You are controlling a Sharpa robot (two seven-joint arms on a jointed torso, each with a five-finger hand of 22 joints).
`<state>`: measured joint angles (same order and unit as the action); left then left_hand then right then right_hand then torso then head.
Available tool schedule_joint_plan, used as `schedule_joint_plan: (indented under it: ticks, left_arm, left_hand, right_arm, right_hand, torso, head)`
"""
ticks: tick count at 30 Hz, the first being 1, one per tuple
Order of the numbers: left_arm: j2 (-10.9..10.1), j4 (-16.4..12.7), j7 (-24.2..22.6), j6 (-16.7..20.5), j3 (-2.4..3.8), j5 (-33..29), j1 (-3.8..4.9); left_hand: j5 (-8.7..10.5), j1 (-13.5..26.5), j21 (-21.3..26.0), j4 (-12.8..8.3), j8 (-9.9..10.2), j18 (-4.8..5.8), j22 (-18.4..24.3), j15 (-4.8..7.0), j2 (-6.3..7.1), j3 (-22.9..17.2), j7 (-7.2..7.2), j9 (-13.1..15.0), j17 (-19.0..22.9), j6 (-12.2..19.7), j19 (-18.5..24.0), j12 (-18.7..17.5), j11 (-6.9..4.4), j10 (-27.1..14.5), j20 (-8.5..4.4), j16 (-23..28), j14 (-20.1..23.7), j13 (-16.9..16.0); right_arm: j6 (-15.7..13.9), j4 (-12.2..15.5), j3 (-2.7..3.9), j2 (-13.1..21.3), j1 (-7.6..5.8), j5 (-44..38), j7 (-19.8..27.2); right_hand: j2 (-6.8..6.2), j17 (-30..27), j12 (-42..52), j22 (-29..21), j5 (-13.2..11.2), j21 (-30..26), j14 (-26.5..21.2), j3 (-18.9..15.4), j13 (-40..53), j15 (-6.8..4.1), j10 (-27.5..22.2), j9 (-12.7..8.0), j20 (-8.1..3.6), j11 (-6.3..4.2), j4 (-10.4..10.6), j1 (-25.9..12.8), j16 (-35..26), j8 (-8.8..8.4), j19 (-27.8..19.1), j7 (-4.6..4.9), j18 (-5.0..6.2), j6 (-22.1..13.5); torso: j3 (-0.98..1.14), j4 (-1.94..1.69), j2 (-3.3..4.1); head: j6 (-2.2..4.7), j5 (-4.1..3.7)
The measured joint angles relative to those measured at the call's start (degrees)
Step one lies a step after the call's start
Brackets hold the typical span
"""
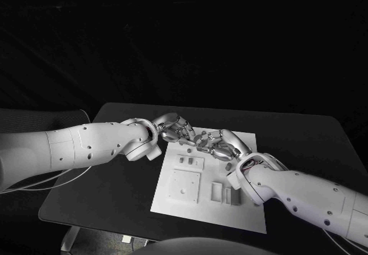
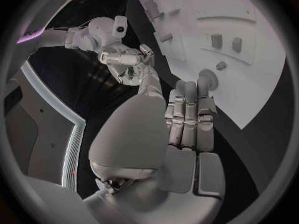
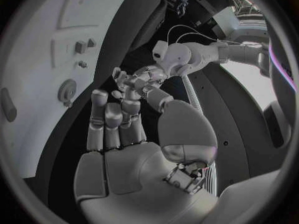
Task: Assemble the parts on the task board
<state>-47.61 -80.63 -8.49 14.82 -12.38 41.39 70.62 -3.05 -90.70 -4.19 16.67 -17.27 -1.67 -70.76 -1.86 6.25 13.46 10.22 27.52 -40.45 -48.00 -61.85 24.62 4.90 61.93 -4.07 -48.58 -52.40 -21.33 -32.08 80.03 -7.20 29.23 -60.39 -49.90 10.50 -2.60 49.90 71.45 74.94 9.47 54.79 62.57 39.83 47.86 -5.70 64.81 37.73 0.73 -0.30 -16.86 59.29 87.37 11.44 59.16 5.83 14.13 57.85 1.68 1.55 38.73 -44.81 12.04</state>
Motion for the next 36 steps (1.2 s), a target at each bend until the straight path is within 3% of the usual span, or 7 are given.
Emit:
schedule_joint_plan:
  ticks: [6, 10, 36]
  left_arm:
    - [0.0, 0.01, 0.02, -0.02, 0.0, 0.02, 0.0]
    - [0.0, -0.01, 0.04, -0.03, 0.0, 0.03, 0.0]
    - [-0.05, -0.02, 0.2, -0.16, -0.01, 0.09, -0.01]
  left_hand:
    - [0.0, -0.08, 0.0, 0.0, 0.0, 0.06, 0.0, 0.0, 0.08, 0.0, 0.0, 0.0, 0.0, 0.0, 0.0, 0.0, 0.0, 0.0, 0.0, 0.0, 0.0, 0.0]
    - [0.0, -0.22, 0.0, 0.0, 0.0, -0.53, 0.0, 0.0, 0.22, 0.0, 0.0, 0.05, 0.0, 0.0, 0.2, 0.0, 0.0, 0.0, 0.2, 0.0, 0.0, 0.01]
    - [0.0, -0.22, 0.0, 0.0, 0.0, -0.46, 0.0, -0.2, 0.22, 0.0, 0.0, 0.03, 0.0, 0.0, 0.2, 0.0, -0.2, -0.2, 0.2, 0.0, 0.2, -0.03]
  right_arm:
    - [0.0, -0.01, 0.0, 0.02, 0.0, -0.1, 0.02]
    - [0.01, -0.01, 0.0, 0.02, 0.0, -0.13, 0.03]
    - [-0.06, -0.19, 0.56, 0.16, 0.01, -0.19, 0.07]
  right_hand:
    - [0.0, 0.0, 0.0, 0.0, 0.0, 0.0, 0.0, 0.0, 0.0, 0.0, 0.0, 0.01, 0.0, 0.0, 0.0, 0.0, 0.0, -0.04, 0.0, -0.01, -0.01, 0.01]
    - [0.0, 0.0, 0.0, -0.01, 0.0, 0.0, 0.0, 0.0, 0.0, 0.0, 0.0, 0.03, 0.0, 0.0, 0.0, 0.0, 0.0, 0.08, 0.0, -0.01, -0.01, 0.01]
    - [0.0, 0.0, 0.0, -0.02, -0.16, 0.0, 0.01, -0.23, 0.03, 0.0, 0.0, 0.0, 0.0, 0.0, 0.1, 0.0, 0.0, 0.17, 0.0, -0.03, 0.0, 0.03]
  torso:
    - [-0.01, -0.02, 0.0]
    - [-0.02, -0.02, 0.0]
    - [0.02, 0.01, 0.0]
  head:
    - [0.11, -0.13]
    - [0.12, -0.14]
    - [0.04, -0.01]
